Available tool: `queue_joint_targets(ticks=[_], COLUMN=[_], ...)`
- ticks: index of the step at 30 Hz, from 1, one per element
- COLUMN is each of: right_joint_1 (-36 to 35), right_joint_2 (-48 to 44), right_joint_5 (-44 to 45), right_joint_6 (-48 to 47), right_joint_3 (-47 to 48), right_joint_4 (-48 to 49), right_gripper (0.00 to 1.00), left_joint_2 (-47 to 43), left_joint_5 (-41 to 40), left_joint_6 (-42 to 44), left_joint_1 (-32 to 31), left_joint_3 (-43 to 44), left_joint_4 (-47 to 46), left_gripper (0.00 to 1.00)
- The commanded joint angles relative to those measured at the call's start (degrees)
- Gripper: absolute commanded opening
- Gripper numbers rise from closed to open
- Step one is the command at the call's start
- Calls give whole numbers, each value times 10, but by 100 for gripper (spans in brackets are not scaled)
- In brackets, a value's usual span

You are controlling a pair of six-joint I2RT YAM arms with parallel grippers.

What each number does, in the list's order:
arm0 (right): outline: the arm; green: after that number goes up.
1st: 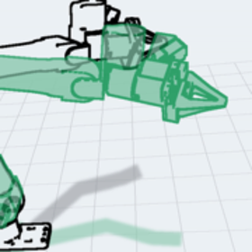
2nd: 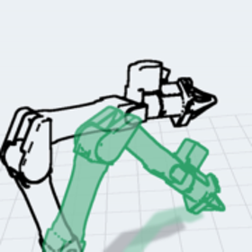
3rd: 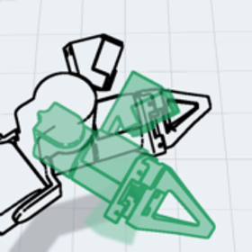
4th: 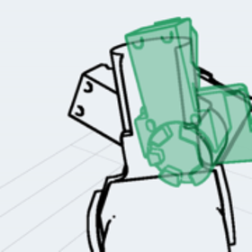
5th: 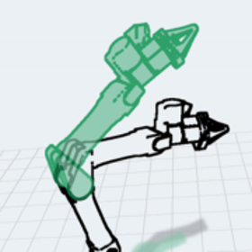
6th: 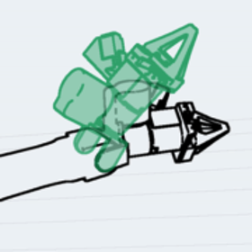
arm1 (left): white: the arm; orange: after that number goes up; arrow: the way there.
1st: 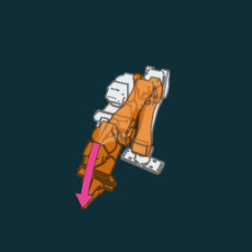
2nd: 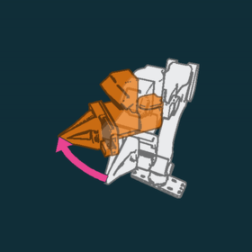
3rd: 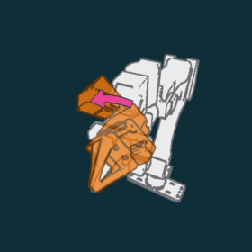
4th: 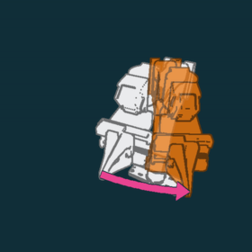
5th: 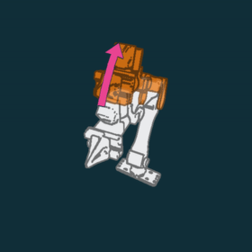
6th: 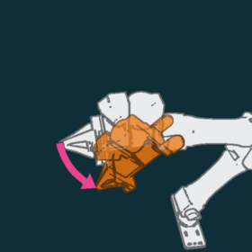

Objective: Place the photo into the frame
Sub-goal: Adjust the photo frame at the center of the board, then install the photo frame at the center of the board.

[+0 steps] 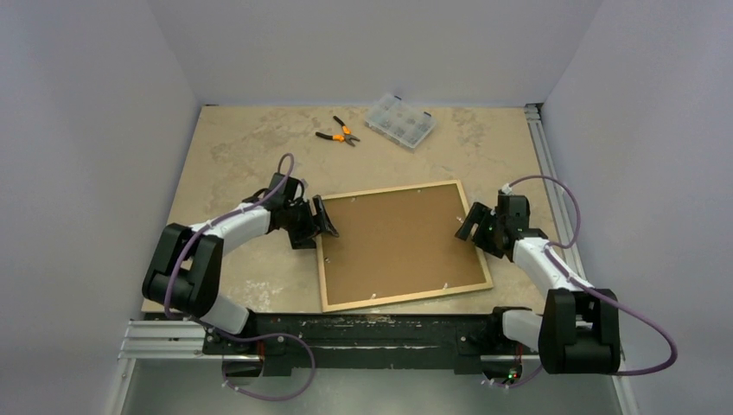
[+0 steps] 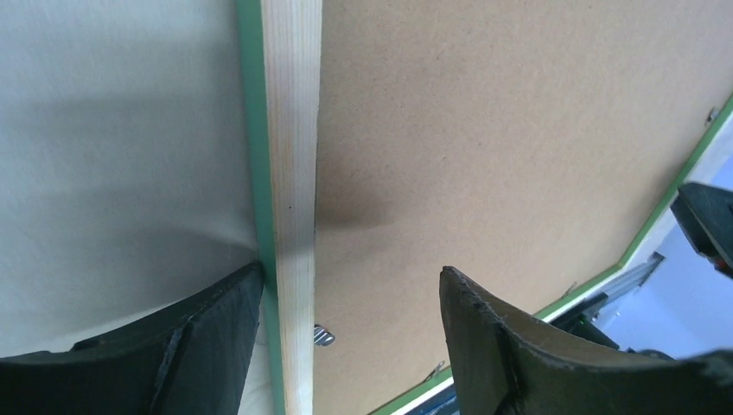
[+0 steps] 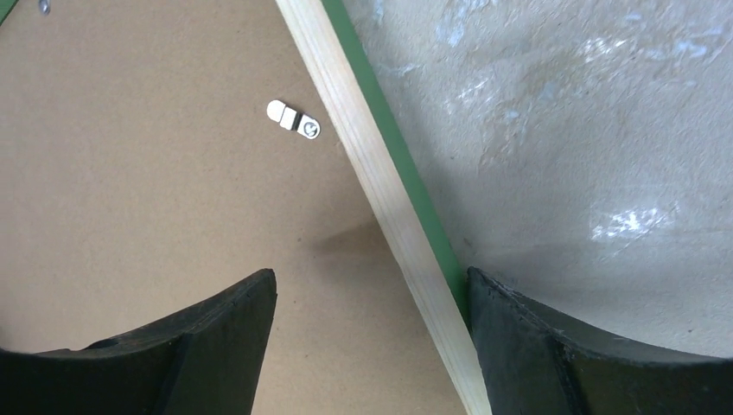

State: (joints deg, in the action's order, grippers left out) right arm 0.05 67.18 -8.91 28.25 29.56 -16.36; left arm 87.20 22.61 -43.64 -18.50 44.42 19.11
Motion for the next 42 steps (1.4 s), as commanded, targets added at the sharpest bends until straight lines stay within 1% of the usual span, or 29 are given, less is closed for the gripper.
queue_joint_targets(ticks=[1,3,5,11,15,20,23,27,30,35,39,42], right_joint_1=[-27,-27,-27,-27,-28,-30,-39,-49,-51,-53,-57,-62], right_joint_2=[1,4,16,71,127,189,198,186,159,103,60,43], right_joint_5=[-158,-154,-126,-27,21,3,-12,-26,-38,-70,-83,-76], right_joint_6=[66,59,44,0,-27,-49,-46,-39,-34,-22,-13,-5], right_joint_3=[-30,-21,-1,87,155,204,203,180,149,98,64,62], right_joint_4=[-68,-75,-93,-132,-142,-137,-127,-120,-121,-133,-144,-148], right_gripper=[79,80,81,82,82,79,78,77,75,73,72,72], left_joint_2=[46,59,55,1,-34,-40,-40,-36,-37,-78,-120,-154], left_joint_5=[-2,-20,-41,-121,-120,-78,-52,-45,-31,-36,-58,-122], left_joint_6=[25,37,46,64,66,55,43,31,13,-46,-84,-88], left_joint_1=[-10,-9,-9,-8,-8,-9,-14,-35,-57,-111,-140,-142], left_joint_3=[83,103,106,87,50,21,5,0,-11,-44,-74,-82], left_joint_4=[-1,27,45,113,113,83,60,51,40,20,21,59], left_gripper=[71,71,72,75,75,75,74,74,73,72,72,72])
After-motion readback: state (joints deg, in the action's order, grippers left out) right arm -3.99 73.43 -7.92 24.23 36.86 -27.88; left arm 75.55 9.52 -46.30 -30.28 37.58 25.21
